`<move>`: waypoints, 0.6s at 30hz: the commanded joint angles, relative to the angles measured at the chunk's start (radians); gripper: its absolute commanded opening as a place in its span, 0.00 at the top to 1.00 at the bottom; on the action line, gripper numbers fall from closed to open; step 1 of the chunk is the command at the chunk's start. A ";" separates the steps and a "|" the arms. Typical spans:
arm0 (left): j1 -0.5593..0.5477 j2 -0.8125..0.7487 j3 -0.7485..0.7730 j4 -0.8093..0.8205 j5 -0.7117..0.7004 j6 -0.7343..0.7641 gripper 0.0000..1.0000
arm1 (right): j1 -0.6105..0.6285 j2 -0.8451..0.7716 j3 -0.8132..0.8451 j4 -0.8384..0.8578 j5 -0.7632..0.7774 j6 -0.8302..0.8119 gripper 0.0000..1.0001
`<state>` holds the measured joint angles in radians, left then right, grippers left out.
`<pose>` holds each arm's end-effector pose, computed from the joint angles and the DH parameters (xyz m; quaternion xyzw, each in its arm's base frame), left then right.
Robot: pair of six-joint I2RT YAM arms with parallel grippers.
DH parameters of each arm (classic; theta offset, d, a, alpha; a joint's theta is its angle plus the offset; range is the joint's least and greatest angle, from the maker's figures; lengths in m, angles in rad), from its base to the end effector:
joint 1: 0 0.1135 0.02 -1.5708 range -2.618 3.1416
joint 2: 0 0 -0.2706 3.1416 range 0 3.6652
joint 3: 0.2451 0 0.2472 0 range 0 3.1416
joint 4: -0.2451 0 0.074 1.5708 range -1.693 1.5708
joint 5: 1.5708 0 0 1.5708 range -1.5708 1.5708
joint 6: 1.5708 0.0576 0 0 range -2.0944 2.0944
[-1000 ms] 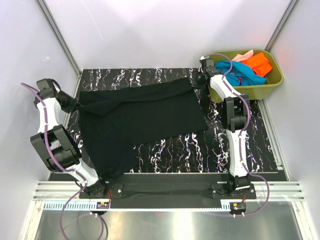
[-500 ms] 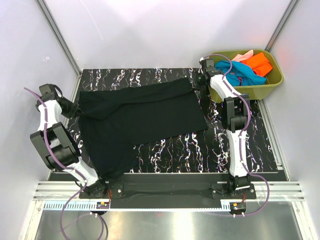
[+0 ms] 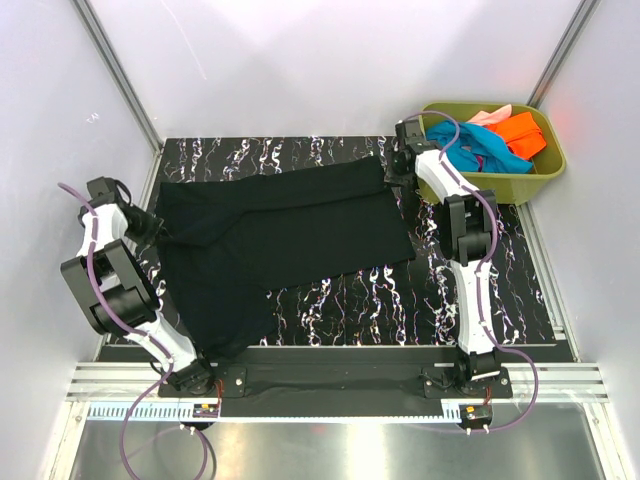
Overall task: Fold and stack the t-shirts
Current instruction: Fold the tshirt
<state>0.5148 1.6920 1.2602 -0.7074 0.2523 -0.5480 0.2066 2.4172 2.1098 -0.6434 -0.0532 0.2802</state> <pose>0.3116 0.1598 0.2184 -0.4678 0.8491 -0.1264 0.2104 0.5336 0.1150 0.1704 0.0269 0.9517 0.0981 0.2899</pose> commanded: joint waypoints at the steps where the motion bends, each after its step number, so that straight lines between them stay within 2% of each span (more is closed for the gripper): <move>1: 0.008 0.001 -0.018 0.016 -0.030 0.011 1.00 | 0.028 -0.043 0.035 -0.027 0.098 -0.029 0.99; 9: 0.008 -0.012 -0.064 0.029 -0.041 -0.010 1.00 | 0.042 -0.020 0.064 -0.065 0.161 -0.042 0.98; 18: 0.007 -0.106 -0.124 0.062 -0.044 -0.021 1.00 | 0.042 -0.030 0.024 -0.048 0.187 -0.056 0.98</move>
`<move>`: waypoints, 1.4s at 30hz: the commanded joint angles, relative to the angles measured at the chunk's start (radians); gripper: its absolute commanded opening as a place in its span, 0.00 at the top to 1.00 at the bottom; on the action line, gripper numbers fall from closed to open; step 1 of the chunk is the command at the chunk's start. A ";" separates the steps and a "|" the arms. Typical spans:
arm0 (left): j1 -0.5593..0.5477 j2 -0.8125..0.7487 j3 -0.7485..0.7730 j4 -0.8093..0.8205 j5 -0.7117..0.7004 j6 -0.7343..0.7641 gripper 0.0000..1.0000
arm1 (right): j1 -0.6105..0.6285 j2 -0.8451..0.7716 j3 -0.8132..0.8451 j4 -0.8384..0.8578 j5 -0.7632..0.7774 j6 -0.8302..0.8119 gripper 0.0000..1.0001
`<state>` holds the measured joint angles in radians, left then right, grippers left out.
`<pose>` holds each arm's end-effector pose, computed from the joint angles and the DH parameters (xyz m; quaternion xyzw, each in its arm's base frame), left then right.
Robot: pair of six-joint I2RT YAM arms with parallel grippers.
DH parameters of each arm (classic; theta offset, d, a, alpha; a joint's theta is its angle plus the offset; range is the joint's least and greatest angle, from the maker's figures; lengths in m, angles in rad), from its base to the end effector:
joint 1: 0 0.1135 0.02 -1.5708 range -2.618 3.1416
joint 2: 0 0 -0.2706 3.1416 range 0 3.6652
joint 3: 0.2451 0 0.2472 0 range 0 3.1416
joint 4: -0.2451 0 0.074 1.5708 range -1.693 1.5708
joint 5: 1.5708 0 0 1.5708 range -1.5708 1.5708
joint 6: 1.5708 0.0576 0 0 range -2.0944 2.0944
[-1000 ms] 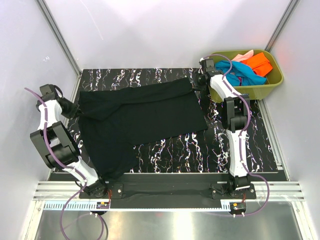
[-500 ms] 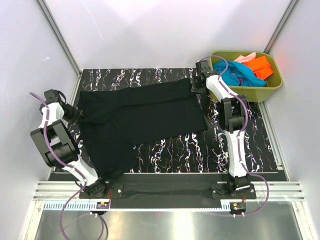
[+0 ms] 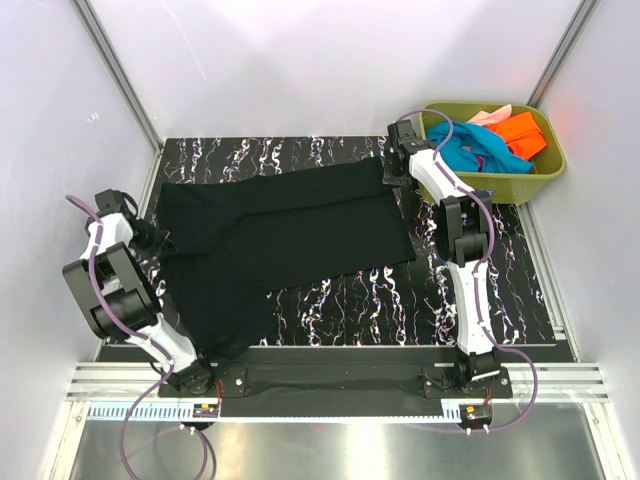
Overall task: Fold and stack the t-shirts
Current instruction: Fold the tshirt
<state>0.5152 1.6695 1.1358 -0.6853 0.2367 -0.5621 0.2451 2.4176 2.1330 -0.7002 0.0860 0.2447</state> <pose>0.2925 0.1501 0.1904 -0.4838 0.8498 -0.1203 0.1710 0.5274 0.1268 0.1735 0.0122 0.9565 0.0300 0.2899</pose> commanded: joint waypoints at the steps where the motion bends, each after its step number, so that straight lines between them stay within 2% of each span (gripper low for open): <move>1: 0.008 -0.089 0.002 0.033 -0.027 -0.007 1.00 | 0.003 -0.032 -0.004 0.011 0.046 -0.019 0.98; 11: 0.006 -0.106 -0.028 0.033 -0.054 -0.012 1.00 | 0.005 -0.020 -0.013 0.025 0.024 -0.028 0.98; 13: 0.008 -0.094 -0.044 0.033 -0.059 -0.016 0.96 | 0.005 -0.018 -0.016 0.024 0.026 -0.031 0.97; 19: 0.008 -0.093 -0.038 0.038 -0.088 -0.015 0.95 | 0.006 -0.008 -0.013 0.018 0.032 -0.036 0.95; 21: 0.008 -0.096 -0.027 0.027 -0.096 -0.016 0.85 | 0.003 -0.003 0.002 0.008 0.038 -0.041 0.91; 23: 0.008 -0.131 -0.022 0.035 -0.115 -0.013 0.66 | 0.005 0.009 0.036 -0.016 0.047 -0.048 0.81; 24: 0.008 -0.151 -0.028 0.050 -0.122 -0.013 0.62 | 0.005 0.011 0.047 -0.021 0.049 -0.057 0.73; 26: 0.008 -0.224 -0.063 0.129 -0.123 -0.016 0.53 | 0.005 0.015 0.083 -0.024 0.060 -0.062 0.65; 27: 0.008 -0.235 -0.068 0.156 -0.119 -0.018 0.53 | 0.005 0.021 0.097 -0.024 0.061 -0.064 0.57; 28: 0.005 -0.235 -0.070 0.179 -0.096 -0.021 0.52 | 0.005 0.029 0.114 -0.021 0.055 -0.067 0.54; 31: 0.003 -0.200 -0.088 0.282 -0.016 -0.067 0.57 | 0.006 0.067 0.201 -0.021 0.031 -0.061 0.47; 32: 0.003 -0.198 -0.097 0.362 0.001 -0.088 0.59 | 0.006 0.080 0.253 -0.018 0.018 -0.055 0.46; 35: -0.009 -0.147 -0.123 0.548 0.099 -0.160 0.58 | 0.010 0.121 0.312 0.043 -0.044 -0.030 0.47; 40: -0.056 0.109 0.102 0.550 0.165 -0.174 0.60 | 0.008 0.208 0.375 0.204 -0.231 0.037 0.54; 42: -0.058 0.159 0.128 0.601 0.170 -0.199 0.64 | 0.008 0.233 0.367 0.264 -0.265 0.111 0.63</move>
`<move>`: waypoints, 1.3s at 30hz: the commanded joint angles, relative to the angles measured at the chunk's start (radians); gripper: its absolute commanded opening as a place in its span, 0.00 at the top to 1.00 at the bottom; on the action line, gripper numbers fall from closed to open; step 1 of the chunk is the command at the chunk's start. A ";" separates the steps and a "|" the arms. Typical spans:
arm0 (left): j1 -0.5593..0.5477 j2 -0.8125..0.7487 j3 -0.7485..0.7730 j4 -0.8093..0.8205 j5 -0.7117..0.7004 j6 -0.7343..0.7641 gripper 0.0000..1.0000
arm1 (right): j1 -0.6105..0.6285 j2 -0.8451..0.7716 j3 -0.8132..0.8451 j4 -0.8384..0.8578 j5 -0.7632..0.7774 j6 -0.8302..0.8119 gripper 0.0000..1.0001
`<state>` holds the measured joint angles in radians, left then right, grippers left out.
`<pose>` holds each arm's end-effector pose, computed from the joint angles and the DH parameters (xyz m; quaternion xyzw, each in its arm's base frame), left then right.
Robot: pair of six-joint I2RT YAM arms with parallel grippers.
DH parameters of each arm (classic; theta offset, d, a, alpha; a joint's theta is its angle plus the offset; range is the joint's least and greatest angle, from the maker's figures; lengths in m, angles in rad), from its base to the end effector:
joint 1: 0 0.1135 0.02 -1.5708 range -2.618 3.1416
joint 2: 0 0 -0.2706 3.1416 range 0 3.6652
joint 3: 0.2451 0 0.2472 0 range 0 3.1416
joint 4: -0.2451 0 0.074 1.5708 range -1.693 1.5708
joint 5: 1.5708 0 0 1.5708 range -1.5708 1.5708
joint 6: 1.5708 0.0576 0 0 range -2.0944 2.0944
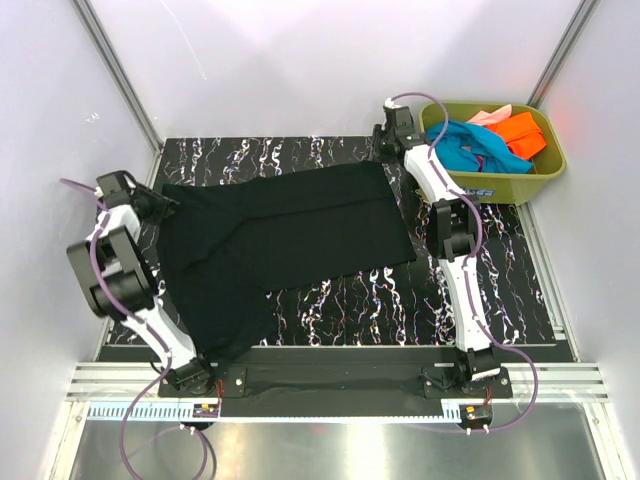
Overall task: Fold and stack the t-shirts
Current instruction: Fold the tshirt
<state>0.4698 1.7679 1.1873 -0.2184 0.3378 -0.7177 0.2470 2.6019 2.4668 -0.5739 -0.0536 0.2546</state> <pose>0.3617 0.1622 0.2055 -0.4585 0.7924 -0.2004 0.3489 0.5788 0.1491 0.1941 -0.0077 0.9083 0.1272 0.3984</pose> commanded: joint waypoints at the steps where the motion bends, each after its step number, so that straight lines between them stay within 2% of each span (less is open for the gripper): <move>1: -0.013 0.080 0.092 0.158 0.075 -0.075 0.68 | 0.006 0.056 0.031 0.185 -0.155 0.123 0.66; 2: -0.011 0.117 0.100 0.206 0.078 -0.087 0.68 | 0.008 0.066 0.037 0.199 -0.161 0.139 0.72; 5: -0.013 0.184 0.138 0.269 0.092 -0.132 0.69 | 0.006 0.089 0.034 0.250 -0.155 0.221 0.76; 12: -0.014 0.300 0.254 0.274 0.093 -0.155 0.68 | 0.000 0.156 0.067 0.264 -0.141 0.284 0.80; 15: -0.011 0.358 0.330 0.187 0.055 -0.167 0.67 | -0.009 0.167 0.055 0.252 -0.111 0.325 0.80; 16: -0.008 0.378 0.353 0.081 0.034 -0.169 0.67 | -0.021 0.168 0.050 0.252 -0.092 0.343 0.80; 19: 0.009 0.439 0.414 -0.073 -0.016 -0.196 0.71 | -0.047 0.195 0.072 0.220 -0.072 0.403 0.81; 23: 0.046 0.449 0.413 -0.133 -0.072 -0.207 0.72 | -0.069 0.230 0.124 0.178 -0.058 0.425 0.81; 26: 0.055 0.481 0.489 -0.200 -0.108 -0.171 0.72 | -0.080 0.234 0.138 0.163 -0.042 0.426 0.82; 33: 0.059 0.548 0.640 -0.279 -0.056 -0.094 0.72 | -0.087 0.250 0.156 0.155 -0.057 0.434 0.81; 39: 0.053 0.431 0.632 -0.260 0.001 0.012 0.50 | -0.084 0.230 0.181 0.137 -0.115 0.403 0.79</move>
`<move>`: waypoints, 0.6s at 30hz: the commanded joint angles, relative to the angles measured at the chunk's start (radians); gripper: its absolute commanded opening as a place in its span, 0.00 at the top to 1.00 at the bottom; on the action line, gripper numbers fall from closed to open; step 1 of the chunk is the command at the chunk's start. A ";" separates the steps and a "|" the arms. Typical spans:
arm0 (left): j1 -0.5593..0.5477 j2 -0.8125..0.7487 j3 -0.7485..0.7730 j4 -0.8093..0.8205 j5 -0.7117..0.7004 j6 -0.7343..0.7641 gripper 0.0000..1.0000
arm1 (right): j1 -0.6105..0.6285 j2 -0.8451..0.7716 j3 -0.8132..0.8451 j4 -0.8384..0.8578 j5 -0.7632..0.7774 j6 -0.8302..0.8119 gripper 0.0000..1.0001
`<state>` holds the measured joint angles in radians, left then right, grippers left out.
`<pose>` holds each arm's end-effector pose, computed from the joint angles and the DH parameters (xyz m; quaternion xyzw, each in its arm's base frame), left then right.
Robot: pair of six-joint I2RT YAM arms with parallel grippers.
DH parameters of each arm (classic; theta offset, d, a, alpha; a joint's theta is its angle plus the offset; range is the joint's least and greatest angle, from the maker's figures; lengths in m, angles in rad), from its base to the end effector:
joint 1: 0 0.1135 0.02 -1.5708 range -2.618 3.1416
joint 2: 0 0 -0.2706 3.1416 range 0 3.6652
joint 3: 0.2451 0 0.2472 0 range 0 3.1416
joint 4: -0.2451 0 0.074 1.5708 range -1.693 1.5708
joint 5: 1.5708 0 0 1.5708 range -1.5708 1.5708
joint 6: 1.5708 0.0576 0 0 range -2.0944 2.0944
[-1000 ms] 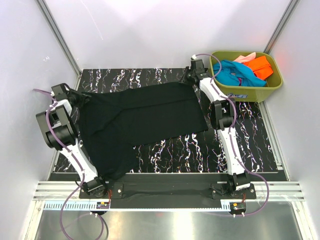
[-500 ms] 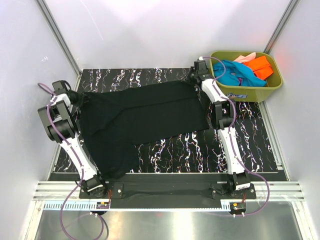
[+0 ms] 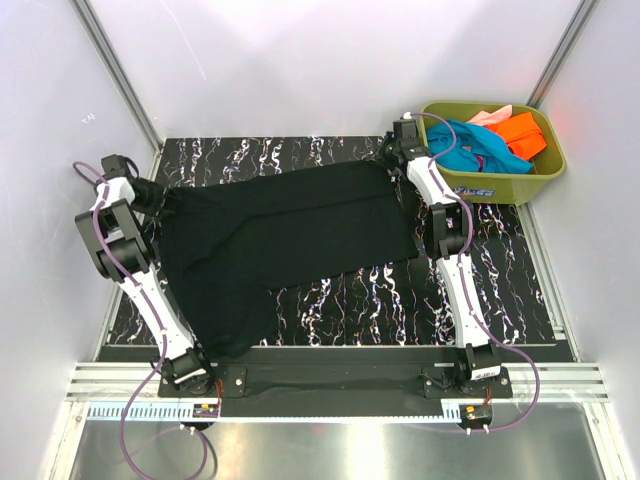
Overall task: Fold and stack the t-shirts
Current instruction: Fold the tshirt
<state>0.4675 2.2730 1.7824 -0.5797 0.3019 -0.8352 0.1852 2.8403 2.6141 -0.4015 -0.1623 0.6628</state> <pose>0.4509 0.2084 0.1468 -0.5511 0.7843 -0.1880 0.2141 0.6190 0.1254 0.1216 0.1743 0.8714 0.2521 0.3830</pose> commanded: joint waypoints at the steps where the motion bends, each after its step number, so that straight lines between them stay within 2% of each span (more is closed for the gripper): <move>1: 0.054 -0.099 0.022 0.101 0.040 0.142 0.48 | -0.023 -0.018 0.029 -0.036 -0.017 -0.009 0.78; 6: 0.053 -0.269 -0.102 0.071 0.046 0.223 0.45 | 0.005 -0.137 0.008 -0.082 -0.026 -0.092 0.68; 12: 0.028 -0.536 -0.343 0.000 -0.013 0.333 0.44 | 0.072 -0.297 -0.042 -0.195 -0.025 -0.185 0.49; 13: 0.028 -0.537 -0.344 -0.008 -0.018 0.349 0.44 | 0.073 -0.297 -0.049 -0.207 -0.029 -0.186 0.49; 16: -0.022 -0.638 -0.434 -0.061 -0.061 0.409 0.43 | 0.111 -0.369 -0.112 -0.232 -0.080 -0.212 0.44; 17: -0.071 -0.662 -0.474 -0.069 -0.072 0.429 0.43 | 0.125 -0.410 -0.138 -0.232 -0.095 -0.216 0.43; 18: -0.101 -0.699 -0.489 -0.092 -0.120 0.464 0.37 | 0.147 -0.432 -0.166 -0.227 -0.129 -0.221 0.40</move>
<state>0.4557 1.6257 1.3613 -0.6052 0.2710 -0.4896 0.2668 2.5534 2.4962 -0.5987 -0.2089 0.4992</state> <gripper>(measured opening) 0.596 0.580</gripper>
